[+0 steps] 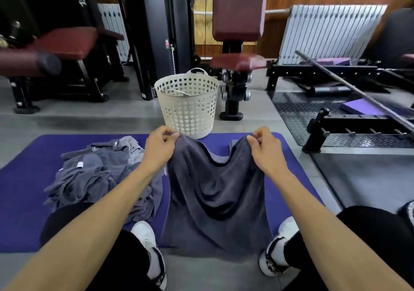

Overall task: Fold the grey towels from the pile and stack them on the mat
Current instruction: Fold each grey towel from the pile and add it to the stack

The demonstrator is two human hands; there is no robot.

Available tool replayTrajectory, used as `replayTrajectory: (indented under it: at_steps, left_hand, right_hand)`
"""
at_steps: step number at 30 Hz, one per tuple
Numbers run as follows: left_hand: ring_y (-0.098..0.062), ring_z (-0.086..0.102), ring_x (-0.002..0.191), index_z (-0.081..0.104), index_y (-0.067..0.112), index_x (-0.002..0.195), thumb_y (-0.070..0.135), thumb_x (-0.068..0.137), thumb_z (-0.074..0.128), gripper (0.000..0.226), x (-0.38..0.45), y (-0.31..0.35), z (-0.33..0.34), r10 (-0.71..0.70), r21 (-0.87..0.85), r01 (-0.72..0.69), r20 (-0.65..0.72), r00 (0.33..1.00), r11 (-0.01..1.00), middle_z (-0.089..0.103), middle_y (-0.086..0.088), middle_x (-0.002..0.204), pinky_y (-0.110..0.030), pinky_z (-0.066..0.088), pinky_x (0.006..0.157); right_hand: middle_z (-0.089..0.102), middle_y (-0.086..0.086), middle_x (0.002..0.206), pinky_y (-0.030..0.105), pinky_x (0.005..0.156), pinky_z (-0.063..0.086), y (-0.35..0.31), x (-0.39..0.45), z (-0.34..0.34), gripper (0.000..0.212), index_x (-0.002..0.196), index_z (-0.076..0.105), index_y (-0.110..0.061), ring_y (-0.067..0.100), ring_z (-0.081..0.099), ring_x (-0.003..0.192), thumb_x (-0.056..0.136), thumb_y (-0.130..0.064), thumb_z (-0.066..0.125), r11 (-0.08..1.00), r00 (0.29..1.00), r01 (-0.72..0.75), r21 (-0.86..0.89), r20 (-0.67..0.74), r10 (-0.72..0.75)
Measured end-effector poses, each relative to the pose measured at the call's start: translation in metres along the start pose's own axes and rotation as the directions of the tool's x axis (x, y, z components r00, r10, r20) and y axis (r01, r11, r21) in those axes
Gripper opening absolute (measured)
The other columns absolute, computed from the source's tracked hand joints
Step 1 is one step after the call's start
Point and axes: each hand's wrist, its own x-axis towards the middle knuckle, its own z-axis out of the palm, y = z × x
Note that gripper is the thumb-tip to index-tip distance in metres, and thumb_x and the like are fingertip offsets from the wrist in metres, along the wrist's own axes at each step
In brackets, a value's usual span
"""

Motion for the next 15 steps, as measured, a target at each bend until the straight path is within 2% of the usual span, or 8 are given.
replayTrajectory:
  at_steps: [2,6,8,10,12,15]
  left_hand:
    - [-0.003,0.057,0.074,0.062,0.019,0.084,0.018,0.096,0.061,0.012,0.009,-0.008,0.007,-0.037,0.024,0.037,-0.007,0.999,0.999,0.063,0.008,0.08,-0.016,0.042,0.067]
    - [-0.019,0.056,0.081,0.061,0.011,0.089,0.019,0.094,0.06,0.01,0.042,-0.032,0.032,-0.161,0.298,0.123,0.108,0.981,0.947,0.062,0.0,0.084,-0.028,0.037,0.07]
    - [-0.022,0.054,0.084,0.06,0.009,0.089,0.017,0.095,0.059,0.01,0.063,-0.042,0.043,-0.238,0.361,0.176,0.135,0.962,0.916,0.058,0.0,0.082,-0.028,0.037,0.071]
    - [-0.021,0.052,0.085,0.061,0.006,0.093,0.017,0.096,0.057,0.011,0.088,-0.042,0.051,-0.247,0.349,0.199,0.097,0.964,0.916,0.058,-0.001,0.083,-0.027,0.034,0.07]
    - [-0.021,0.053,0.085,0.06,0.007,0.095,0.016,0.097,0.055,0.011,0.114,-0.031,0.053,-0.181,0.275,0.162,0.045,0.983,0.948,0.06,-0.003,0.09,-0.025,0.032,0.069]
    - [-0.022,0.057,0.086,0.059,0.008,0.097,0.016,0.098,0.054,0.009,0.149,-0.011,0.048,-0.074,0.126,0.073,0.002,0.997,0.989,0.063,-0.005,0.093,-0.029,0.04,0.071]
  right_hand:
    - [0.059,-0.003,0.08,0.033,0.063,0.042,0.012,0.01,0.002,0.016,0.098,0.049,-0.017,0.011,0.053,0.073,0.101,-0.033,0.05,0.997,0.997,-0.059,-0.042,0.05,0.061]
    - [0.054,-0.002,0.077,0.03,0.06,0.038,0.035,0.04,0.018,0.013,0.095,0.05,-0.012,0.022,0.054,0.08,0.101,-0.024,0.051,0.972,0.96,-0.198,-0.124,0.174,0.218]
    - [0.05,-0.002,0.076,0.024,0.055,0.035,0.041,0.059,0.027,0.013,0.095,0.047,-0.009,0.022,0.051,0.08,0.102,-0.02,0.048,0.961,0.935,-0.248,-0.123,0.229,0.271]
    - [0.051,-0.001,0.078,0.026,0.058,0.034,0.041,0.082,0.034,0.013,0.096,0.047,-0.008,0.021,0.05,0.082,0.103,-0.02,0.046,0.959,0.938,-0.269,-0.087,0.202,0.281]
    - [0.054,0.001,0.082,0.03,0.063,0.035,0.037,0.108,0.037,0.012,0.098,0.048,-0.01,0.021,0.05,0.083,0.103,-0.021,0.046,0.965,0.956,-0.26,-0.018,0.138,0.26]
    - [0.052,-0.003,0.077,0.026,0.057,0.035,0.023,0.138,0.034,0.009,0.096,0.047,-0.013,0.015,0.047,0.071,0.102,-0.02,0.046,0.977,0.982,-0.186,0.107,0.032,0.184]
